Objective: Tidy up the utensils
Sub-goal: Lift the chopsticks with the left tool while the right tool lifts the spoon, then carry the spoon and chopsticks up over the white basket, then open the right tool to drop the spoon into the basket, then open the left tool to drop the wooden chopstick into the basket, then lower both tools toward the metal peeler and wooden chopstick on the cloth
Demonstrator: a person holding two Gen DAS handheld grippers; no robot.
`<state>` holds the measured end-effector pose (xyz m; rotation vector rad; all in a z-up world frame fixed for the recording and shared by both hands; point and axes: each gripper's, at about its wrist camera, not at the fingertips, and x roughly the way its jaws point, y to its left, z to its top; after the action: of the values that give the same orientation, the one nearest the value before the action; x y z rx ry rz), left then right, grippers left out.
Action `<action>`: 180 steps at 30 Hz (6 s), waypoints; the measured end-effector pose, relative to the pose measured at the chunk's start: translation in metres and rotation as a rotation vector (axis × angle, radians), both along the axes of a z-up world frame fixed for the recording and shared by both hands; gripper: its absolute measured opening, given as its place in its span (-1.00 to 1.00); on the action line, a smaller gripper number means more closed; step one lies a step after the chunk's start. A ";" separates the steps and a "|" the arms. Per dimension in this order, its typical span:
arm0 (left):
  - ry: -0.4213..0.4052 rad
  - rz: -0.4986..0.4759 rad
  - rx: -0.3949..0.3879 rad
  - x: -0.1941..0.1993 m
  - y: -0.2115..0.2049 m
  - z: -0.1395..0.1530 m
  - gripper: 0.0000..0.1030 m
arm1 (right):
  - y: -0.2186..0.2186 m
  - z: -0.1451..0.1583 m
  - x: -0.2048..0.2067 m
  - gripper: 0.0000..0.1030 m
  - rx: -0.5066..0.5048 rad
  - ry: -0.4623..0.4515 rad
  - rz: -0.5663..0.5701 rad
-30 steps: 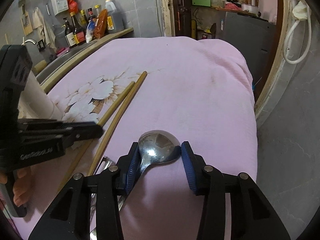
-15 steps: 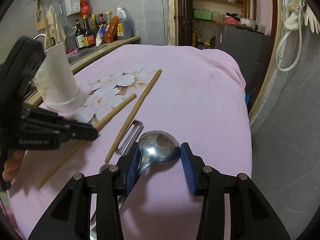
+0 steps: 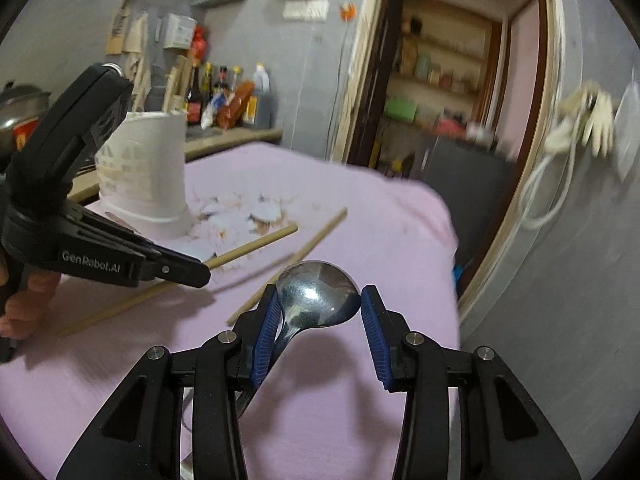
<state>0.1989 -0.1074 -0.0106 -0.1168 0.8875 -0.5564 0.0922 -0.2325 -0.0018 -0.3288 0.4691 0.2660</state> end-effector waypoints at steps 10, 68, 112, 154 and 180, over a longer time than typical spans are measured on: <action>-0.324 0.090 -0.142 -0.045 0.020 0.039 -0.91 | 0.010 0.022 -0.032 -0.26 -0.004 -0.273 -0.017; -0.818 0.791 -0.405 0.007 0.246 0.103 -0.91 | 0.173 0.101 0.060 -0.28 0.065 -0.602 0.051; -0.726 0.649 -0.191 -0.015 0.209 0.063 -0.85 | 0.193 0.070 0.069 -0.25 0.059 -0.458 0.174; -0.773 0.493 -0.181 -0.077 0.148 0.085 0.95 | 0.062 0.102 0.000 1.00 0.297 -0.461 -0.045; -0.428 0.155 0.005 -0.090 0.052 0.048 0.95 | -0.018 0.024 -0.034 1.00 0.148 -0.009 -0.139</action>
<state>0.1094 -0.0556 0.0378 -0.0575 0.4586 -0.4120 0.0585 -0.2506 0.0227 -0.1520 0.4580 0.1630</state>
